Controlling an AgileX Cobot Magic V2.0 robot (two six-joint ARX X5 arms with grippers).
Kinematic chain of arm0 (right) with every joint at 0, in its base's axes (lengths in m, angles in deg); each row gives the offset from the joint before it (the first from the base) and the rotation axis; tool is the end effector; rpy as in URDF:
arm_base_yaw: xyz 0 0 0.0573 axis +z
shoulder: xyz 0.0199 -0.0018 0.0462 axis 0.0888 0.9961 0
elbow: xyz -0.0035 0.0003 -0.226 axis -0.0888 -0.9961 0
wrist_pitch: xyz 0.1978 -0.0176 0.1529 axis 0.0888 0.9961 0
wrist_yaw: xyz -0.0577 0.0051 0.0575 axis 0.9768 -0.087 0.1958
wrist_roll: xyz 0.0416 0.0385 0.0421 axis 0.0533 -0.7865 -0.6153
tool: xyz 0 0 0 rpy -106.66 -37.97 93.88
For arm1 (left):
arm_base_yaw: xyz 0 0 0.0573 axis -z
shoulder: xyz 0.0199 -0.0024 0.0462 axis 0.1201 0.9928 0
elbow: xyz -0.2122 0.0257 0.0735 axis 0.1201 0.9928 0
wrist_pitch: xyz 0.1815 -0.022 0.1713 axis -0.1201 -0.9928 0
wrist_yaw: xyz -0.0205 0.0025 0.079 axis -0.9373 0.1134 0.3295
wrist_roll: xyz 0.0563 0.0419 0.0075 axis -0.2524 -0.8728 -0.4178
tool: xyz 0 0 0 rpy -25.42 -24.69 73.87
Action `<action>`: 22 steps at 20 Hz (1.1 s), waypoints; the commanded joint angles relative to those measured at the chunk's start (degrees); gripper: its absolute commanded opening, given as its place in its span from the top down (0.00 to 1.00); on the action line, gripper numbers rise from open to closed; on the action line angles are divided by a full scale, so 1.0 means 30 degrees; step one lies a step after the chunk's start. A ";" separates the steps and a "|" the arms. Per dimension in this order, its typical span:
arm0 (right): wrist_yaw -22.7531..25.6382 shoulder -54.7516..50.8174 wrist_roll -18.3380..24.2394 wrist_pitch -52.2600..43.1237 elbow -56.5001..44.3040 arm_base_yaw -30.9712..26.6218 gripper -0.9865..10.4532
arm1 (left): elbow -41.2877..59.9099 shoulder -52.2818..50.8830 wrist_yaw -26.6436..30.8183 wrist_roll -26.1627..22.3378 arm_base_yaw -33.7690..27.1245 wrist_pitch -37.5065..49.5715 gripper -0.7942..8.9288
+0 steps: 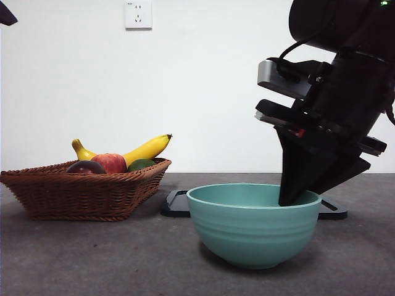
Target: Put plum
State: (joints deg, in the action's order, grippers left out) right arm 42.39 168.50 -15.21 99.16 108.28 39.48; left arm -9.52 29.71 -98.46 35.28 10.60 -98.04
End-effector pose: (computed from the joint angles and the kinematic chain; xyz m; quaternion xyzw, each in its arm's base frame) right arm 0.2213 0.1613 0.1265 -0.0154 0.5065 0.2660 0.8200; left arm 0.1599 -0.0826 0.2883 -0.0025 0.3688 -0.4298 0.8242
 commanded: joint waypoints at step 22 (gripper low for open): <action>-0.0619 -1.1468 0.0969 0.8619 0.3475 0.0080 0.74 | -0.0328 0.0117 -0.0102 -0.0102 0.0066 0.0138 0.51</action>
State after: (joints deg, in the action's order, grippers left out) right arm 40.72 133.77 -12.98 125.08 117.86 39.42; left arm -9.52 29.71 -98.46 35.28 10.60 -98.04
